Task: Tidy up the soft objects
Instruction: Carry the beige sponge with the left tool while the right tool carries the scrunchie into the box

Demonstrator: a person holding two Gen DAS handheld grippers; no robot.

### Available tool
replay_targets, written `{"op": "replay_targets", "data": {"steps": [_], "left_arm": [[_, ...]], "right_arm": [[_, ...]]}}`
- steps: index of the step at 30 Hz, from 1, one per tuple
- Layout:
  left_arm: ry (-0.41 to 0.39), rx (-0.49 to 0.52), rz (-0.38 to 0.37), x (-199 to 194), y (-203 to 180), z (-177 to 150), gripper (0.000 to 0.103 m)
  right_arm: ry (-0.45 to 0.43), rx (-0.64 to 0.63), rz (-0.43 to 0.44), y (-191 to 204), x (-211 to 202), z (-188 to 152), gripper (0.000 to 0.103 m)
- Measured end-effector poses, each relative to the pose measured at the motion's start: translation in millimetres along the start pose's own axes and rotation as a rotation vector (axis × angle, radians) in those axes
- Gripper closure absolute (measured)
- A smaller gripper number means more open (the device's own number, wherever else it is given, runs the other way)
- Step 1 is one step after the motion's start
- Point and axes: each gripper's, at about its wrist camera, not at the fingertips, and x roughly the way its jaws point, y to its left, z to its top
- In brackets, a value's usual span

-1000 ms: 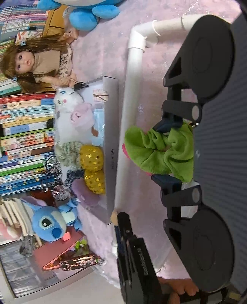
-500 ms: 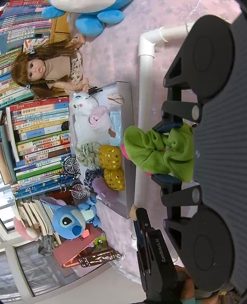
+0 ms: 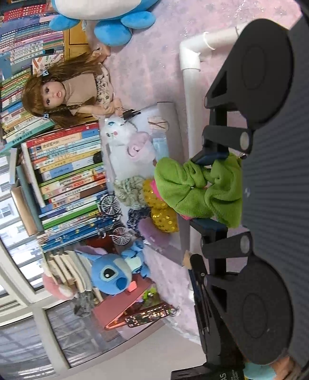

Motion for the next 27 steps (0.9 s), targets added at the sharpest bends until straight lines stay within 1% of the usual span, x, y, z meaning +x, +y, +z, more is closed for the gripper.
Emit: {"op": "replay_targets", "data": {"steps": [10,16,27], "left_arm": [[-0.016,-0.037,-0.007,-1,5,3,0.08],[-0.019,-0.045,-0.003,-1,6,4,0.079],[-0.021,-0.052,0.004,0,9,6,0.079]], "right_arm": [[-0.075,0.034,0.023,-4,-4,1,0.05],[-0.098,0.068,0.041,-9,-4,2,0.05],[-0.126,0.092,0.042,-12,-3,1,0.049]]}}
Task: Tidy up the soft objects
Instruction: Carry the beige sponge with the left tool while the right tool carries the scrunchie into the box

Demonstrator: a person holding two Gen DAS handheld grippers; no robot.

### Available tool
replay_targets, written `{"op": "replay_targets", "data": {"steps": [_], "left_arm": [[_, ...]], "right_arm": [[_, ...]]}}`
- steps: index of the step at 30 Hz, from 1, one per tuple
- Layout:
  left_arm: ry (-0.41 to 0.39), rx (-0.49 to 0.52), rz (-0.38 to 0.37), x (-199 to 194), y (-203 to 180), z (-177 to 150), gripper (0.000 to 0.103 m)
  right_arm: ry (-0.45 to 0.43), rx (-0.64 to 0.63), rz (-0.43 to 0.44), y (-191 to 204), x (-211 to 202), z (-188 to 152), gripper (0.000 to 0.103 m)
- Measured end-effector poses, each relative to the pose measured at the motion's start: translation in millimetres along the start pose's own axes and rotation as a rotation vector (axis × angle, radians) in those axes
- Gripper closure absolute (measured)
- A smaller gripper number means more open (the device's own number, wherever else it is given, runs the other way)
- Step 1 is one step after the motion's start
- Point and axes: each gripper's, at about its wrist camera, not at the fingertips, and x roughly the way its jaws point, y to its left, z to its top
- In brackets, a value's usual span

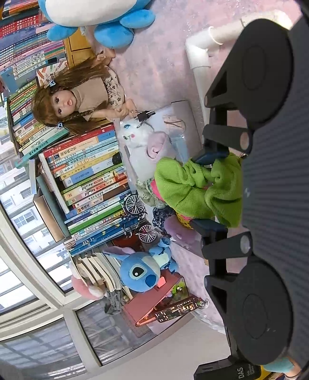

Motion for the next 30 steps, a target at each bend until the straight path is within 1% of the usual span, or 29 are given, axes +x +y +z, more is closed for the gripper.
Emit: {"op": "replay_targets", "data": {"steps": [5,13,30], "left_arm": [[0.002,0.003,0.005,1,-1,0,0.079],[0.001,0.001,0.01,2,-2,0,0.079],[0.011,0.005,0.031,14,-3,3,0.079]], "right_arm": [[-0.015,0.001,0.007,-1,0,1,0.049],[-0.019,-0.004,-0.01,-1,1,1,0.049],[-0.009,0.005,-0.021,-2,10,2,0.048]]}}
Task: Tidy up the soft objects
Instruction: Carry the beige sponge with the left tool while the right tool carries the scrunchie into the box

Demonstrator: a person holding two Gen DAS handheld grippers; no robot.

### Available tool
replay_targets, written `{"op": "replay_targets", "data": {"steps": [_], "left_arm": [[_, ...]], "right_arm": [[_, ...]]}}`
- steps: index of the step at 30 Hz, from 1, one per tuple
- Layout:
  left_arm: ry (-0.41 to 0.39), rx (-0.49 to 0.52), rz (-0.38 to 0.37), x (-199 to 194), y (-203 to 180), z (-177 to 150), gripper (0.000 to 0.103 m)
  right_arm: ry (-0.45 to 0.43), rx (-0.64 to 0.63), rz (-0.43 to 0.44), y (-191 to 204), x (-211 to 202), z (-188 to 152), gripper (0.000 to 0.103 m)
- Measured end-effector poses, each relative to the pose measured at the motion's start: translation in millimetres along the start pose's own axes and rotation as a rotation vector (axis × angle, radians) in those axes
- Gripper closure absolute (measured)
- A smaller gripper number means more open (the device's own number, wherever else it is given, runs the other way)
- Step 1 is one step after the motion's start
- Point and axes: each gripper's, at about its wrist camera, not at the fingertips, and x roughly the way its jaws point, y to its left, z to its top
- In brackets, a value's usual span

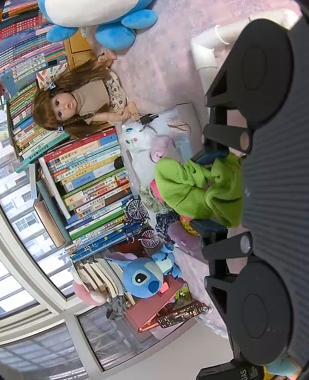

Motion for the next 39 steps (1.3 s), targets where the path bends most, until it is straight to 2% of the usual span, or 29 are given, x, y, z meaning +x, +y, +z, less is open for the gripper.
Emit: {"op": "replay_targets", "data": {"steps": [16,28,39], "left_arm": [[0.0,0.007,0.032,26,2,21,0.079],[0.015,0.002,0.068,56,5,31,0.079],[0.014,0.015,0.075,72,4,36,0.079]], "right_arm": [[0.008,0.011,-0.002,1,19,15,0.048],[0.011,-0.042,-0.013,11,50,26,0.048],[0.026,-0.006,-0.007,11,75,37,0.048]]}}
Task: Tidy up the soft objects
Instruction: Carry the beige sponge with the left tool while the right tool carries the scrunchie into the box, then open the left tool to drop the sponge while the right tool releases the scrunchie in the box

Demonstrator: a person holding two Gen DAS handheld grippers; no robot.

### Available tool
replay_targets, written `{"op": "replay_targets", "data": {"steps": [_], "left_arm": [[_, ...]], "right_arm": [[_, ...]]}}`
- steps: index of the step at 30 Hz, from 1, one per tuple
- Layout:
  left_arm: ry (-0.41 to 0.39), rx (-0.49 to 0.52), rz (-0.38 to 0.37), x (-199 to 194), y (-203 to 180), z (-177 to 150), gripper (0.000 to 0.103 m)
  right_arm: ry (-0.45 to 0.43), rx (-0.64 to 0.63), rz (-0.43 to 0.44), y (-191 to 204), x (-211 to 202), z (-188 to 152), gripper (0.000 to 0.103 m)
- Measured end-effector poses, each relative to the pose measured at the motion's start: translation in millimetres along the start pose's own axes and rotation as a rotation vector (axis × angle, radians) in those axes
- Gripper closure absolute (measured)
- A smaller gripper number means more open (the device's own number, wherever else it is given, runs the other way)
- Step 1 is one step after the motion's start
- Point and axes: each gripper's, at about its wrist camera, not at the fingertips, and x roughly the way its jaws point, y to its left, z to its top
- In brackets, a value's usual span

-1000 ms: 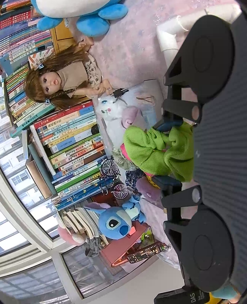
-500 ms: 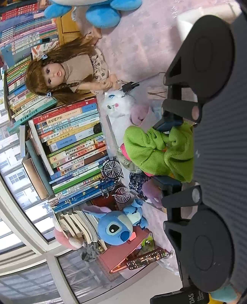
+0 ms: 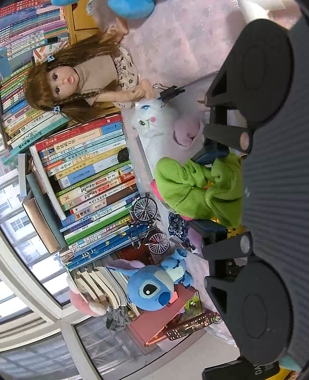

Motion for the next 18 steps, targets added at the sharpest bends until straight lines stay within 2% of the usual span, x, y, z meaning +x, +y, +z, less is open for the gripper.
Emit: {"op": "replay_targets", "data": {"steps": [11,18], "left_arm": [[0.071,-0.004,0.005,24,-4,10,0.08],[0.155,-0.034,-0.009,40,-1,19,0.08]], "right_arm": [[0.039,-0.012,-0.025,4,25,6,0.048],[0.072,0.013,-0.037,2,43,10,0.047]]}}
